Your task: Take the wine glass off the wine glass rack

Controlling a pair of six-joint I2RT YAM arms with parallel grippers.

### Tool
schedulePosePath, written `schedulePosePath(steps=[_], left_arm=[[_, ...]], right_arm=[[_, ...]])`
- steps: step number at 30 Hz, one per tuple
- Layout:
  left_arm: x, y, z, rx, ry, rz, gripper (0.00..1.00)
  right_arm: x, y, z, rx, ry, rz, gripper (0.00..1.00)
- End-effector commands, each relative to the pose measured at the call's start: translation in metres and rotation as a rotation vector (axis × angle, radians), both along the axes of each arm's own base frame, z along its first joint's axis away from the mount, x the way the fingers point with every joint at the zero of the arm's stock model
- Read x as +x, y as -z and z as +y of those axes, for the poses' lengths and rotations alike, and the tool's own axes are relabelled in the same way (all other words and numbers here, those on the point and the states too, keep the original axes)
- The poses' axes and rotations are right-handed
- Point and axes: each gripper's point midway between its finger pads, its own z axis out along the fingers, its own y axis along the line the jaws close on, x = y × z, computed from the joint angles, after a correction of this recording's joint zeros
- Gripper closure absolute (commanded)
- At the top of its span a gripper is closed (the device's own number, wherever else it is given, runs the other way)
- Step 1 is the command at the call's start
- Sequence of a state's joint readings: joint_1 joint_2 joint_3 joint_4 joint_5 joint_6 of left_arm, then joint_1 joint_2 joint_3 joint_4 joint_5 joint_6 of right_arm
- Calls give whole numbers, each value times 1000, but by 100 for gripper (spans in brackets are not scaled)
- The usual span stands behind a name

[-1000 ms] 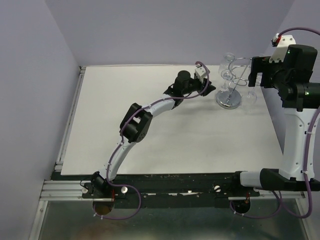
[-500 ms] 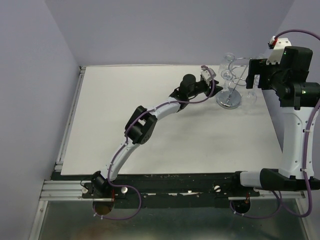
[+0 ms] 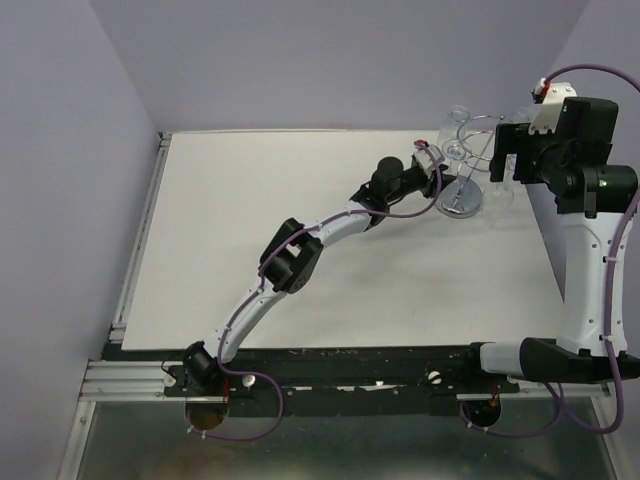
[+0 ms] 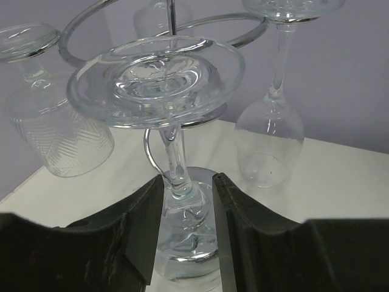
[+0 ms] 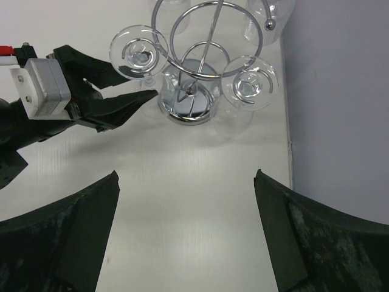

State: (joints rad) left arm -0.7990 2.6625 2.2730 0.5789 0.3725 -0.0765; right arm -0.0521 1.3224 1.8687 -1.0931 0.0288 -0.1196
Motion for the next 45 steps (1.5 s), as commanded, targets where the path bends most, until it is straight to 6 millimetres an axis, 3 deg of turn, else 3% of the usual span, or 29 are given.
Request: schedulePosePath(steps=[1, 5, 20, 26, 33, 40, 45], left_arm=[[2, 2, -9, -16, -34, -46, 49], [2, 6, -11, -12, -43, -47, 49], [1, -13, -15, -52, -52, -81, 57], [1, -5, -16, -37, -52, -73, 60], [2, -10, -15, -41, -62, -84, 71], [0, -29, -14, -61, -63, -120, 99], [3, -56, -10, -89, -80, -179, 100]], right_arm=[[-5, 2, 1, 21, 3, -1, 1], [-6, 3, 0, 20, 5, 2, 1], [-3, 8, -2, 23, 11, 16, 1], [-2, 7, -2, 22, 12, 13, 1], [-2, 7, -2, 22, 12, 13, 1], [0, 2, -3, 19, 15, -1, 1], [-4, 0, -4, 13, 20, -8, 1]])
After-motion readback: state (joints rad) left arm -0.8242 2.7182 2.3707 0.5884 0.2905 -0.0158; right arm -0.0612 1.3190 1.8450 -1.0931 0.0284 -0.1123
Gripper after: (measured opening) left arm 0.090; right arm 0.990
